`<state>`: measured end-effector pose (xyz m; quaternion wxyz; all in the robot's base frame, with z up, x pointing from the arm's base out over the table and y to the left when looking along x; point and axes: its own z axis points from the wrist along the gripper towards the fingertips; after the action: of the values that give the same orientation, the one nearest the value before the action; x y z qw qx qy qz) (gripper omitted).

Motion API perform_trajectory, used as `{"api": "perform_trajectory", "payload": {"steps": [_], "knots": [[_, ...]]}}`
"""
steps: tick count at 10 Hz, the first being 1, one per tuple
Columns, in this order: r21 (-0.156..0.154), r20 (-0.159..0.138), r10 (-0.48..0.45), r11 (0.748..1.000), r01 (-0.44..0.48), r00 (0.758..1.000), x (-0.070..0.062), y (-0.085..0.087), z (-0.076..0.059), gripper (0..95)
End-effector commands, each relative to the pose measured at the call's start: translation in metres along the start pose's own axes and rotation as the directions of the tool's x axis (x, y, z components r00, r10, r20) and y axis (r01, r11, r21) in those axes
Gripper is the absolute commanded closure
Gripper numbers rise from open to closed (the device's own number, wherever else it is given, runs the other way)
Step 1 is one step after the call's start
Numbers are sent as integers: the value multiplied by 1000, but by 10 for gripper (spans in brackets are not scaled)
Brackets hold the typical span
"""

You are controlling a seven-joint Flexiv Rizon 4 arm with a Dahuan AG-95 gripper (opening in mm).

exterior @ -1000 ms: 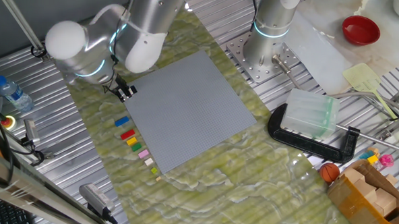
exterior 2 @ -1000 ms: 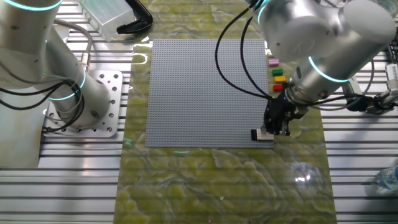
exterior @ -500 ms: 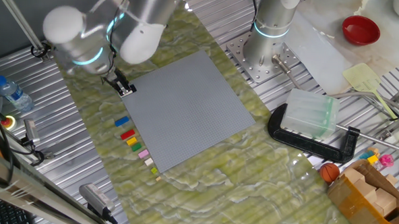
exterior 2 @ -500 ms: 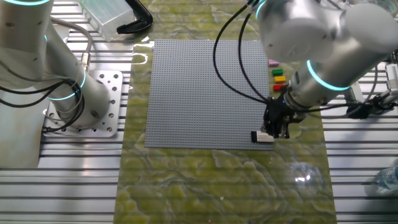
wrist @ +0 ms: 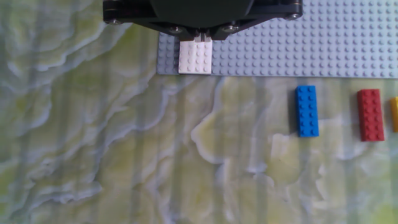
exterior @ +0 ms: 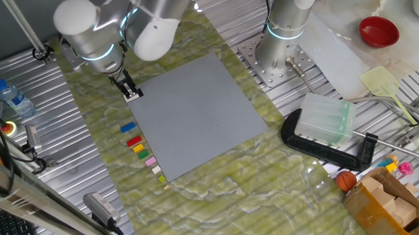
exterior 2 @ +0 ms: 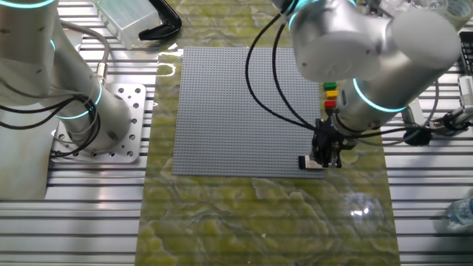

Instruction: Build with small Lego blocks

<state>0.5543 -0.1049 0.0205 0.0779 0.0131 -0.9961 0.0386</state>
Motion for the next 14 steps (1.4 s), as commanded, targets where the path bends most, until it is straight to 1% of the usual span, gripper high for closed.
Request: {"api": "perform_trajectory", "payload": {"steps": [1,3,5,8,9,11,12,13,14], "knots": [[0,6,-2,1000,2,1000,2,-2,-2,950],[0,8,-6,1000,6,1000,1,-4,1,950],[1,12,-5,1000,5,1000,-1,-5,8,950],[-3,-3,-8,1000,8,1000,-2,-5,8,950],[-1,-3,-7,1000,7,1000,-2,-5,8,950],[-2,-3,-10,1000,10,1000,0,-7,4,950],[-10,-3,-20,1000,19,1000,4,-10,-3,950],[-9,-3,-30,1000,30,1000,8,-13,-8,950],[-17,-2,-40,999,40,999,11,-15,-8,950]]}}
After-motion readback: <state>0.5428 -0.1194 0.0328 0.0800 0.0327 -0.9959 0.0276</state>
